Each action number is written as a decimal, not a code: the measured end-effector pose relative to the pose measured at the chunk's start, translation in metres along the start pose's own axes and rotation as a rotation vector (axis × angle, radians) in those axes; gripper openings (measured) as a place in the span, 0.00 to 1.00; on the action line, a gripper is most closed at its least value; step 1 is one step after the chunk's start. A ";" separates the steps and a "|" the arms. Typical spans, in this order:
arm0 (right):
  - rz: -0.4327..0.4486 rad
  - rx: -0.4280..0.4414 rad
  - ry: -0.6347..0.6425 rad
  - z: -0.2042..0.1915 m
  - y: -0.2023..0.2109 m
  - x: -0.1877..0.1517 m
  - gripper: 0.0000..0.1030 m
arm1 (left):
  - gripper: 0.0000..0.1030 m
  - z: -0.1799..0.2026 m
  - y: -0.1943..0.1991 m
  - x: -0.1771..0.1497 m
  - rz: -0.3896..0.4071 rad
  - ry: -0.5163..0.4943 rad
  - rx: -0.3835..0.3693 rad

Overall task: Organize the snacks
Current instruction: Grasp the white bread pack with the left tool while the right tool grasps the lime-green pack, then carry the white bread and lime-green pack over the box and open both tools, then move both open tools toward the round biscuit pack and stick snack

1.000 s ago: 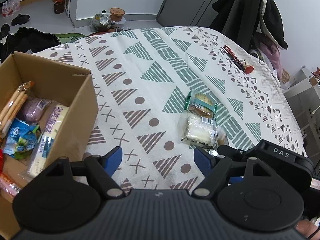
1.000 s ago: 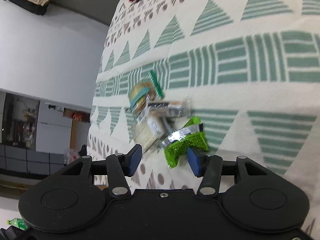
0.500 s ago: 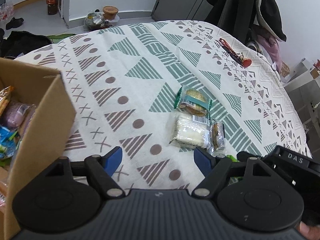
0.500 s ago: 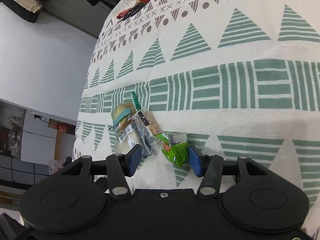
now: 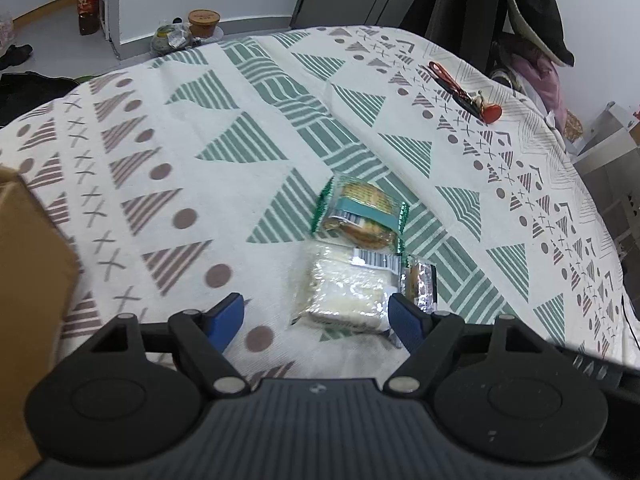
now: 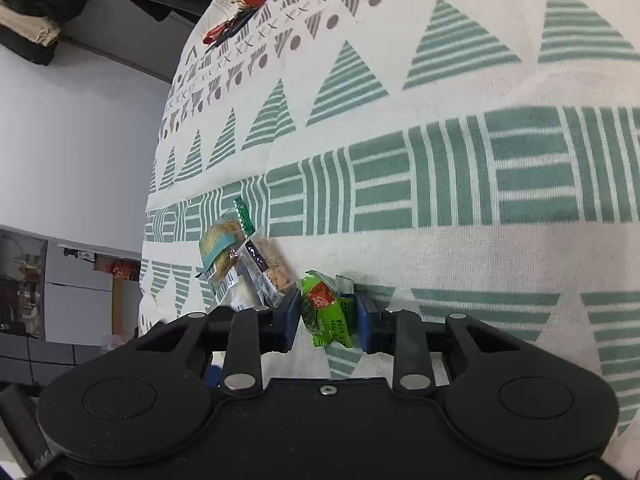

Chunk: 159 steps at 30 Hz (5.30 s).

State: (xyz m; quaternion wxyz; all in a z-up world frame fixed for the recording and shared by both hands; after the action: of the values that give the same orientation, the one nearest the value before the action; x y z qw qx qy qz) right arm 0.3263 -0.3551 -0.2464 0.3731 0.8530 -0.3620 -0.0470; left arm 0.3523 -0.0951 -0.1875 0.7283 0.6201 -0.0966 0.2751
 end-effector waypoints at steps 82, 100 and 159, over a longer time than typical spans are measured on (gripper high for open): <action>-0.148 0.348 0.407 -0.163 0.083 -0.137 0.27 | 0.52 -0.167 0.227 -0.016 0.156 0.159 0.150; -0.197 0.327 0.490 -0.217 0.064 -0.193 0.27 | 0.72 -0.231 0.237 -0.019 0.175 0.236 0.145; -0.007 0.089 0.521 -0.104 0.125 -0.044 0.89 | 1.00 -0.103 0.208 -0.007 0.119 0.106 0.028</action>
State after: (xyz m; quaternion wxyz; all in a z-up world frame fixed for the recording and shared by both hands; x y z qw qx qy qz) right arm 0.2580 -0.3211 -0.0967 0.4156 0.8531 -0.2527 0.1888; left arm 0.2172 0.0184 -0.0361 0.7061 0.6079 -0.0905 0.3517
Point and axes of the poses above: each gripper's, at about its wrist camera, not at the fingertips, and y roughly against the way its jaws point, z to its right, x to its top, the point moved 2 cm from there along -y, roughly the way its jaws point, and after that the axes turned 5 degrees about x, right-handed, at the moved point
